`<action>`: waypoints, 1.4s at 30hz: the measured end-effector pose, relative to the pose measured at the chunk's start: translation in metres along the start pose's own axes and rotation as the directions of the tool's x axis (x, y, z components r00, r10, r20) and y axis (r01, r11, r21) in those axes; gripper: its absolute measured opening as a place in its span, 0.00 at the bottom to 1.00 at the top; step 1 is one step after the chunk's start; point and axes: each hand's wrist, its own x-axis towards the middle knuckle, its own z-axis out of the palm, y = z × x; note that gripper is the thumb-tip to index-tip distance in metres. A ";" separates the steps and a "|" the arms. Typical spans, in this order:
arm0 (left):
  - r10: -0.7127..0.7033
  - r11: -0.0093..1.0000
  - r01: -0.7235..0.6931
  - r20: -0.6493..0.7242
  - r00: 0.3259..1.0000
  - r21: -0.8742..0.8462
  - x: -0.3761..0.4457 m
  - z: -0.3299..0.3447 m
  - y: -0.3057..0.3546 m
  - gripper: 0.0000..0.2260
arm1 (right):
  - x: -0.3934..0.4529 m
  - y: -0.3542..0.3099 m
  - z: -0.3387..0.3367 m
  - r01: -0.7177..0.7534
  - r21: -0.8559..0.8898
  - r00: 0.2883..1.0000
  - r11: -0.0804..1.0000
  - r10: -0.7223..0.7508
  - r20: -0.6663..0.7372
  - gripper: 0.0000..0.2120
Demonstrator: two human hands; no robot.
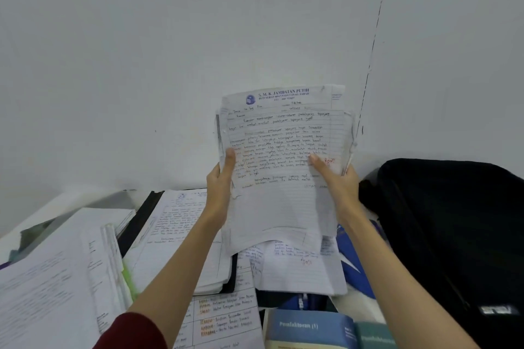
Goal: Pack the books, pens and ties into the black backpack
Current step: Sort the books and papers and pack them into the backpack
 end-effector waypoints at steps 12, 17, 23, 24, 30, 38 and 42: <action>0.016 0.988 -0.033 -0.114 0.993 -0.152 -0.004 0.031 -0.002 0.49 | 0.005 -0.029 -0.006 0.130 -0.011 0.991 0.991 -0.130 -0.009 0.13; 0.003 1.000 -0.003 0.055 0.998 0.005 -0.008 0.051 -0.016 0.33 | 0.009 -0.009 -0.050 0.081 -0.132 0.997 0.988 -0.080 0.011 0.23; -0.089 0.996 0.090 0.114 0.989 0.000 -0.001 0.046 -0.026 0.29 | -0.007 0.023 -0.072 -0.125 0.028 0.991 0.992 0.124 0.041 0.19; -0.088 0.996 0.085 0.117 0.989 0.031 -0.002 0.046 -0.027 0.32 | -0.010 0.025 -0.070 -0.127 0.026 0.990 0.992 0.125 0.063 0.18; -0.067 0.995 0.056 0.142 0.988 0.078 -0.010 0.045 -0.031 0.29 | -0.012 0.022 -0.066 -0.110 -0.053 0.985 0.993 0.116 0.125 0.16; -0.025 0.999 0.020 0.114 0.993 0.045 -0.008 0.048 -0.017 0.35 | -0.006 0.008 -0.053 0.012 -0.008 0.998 1.000 -0.012 0.061 0.24; -0.011 0.994 0.001 0.094 0.995 0.110 -0.018 0.048 -0.032 0.41 | -0.013 0.029 -0.059 0.027 -0.075 0.999 0.997 -0.025 0.027 0.21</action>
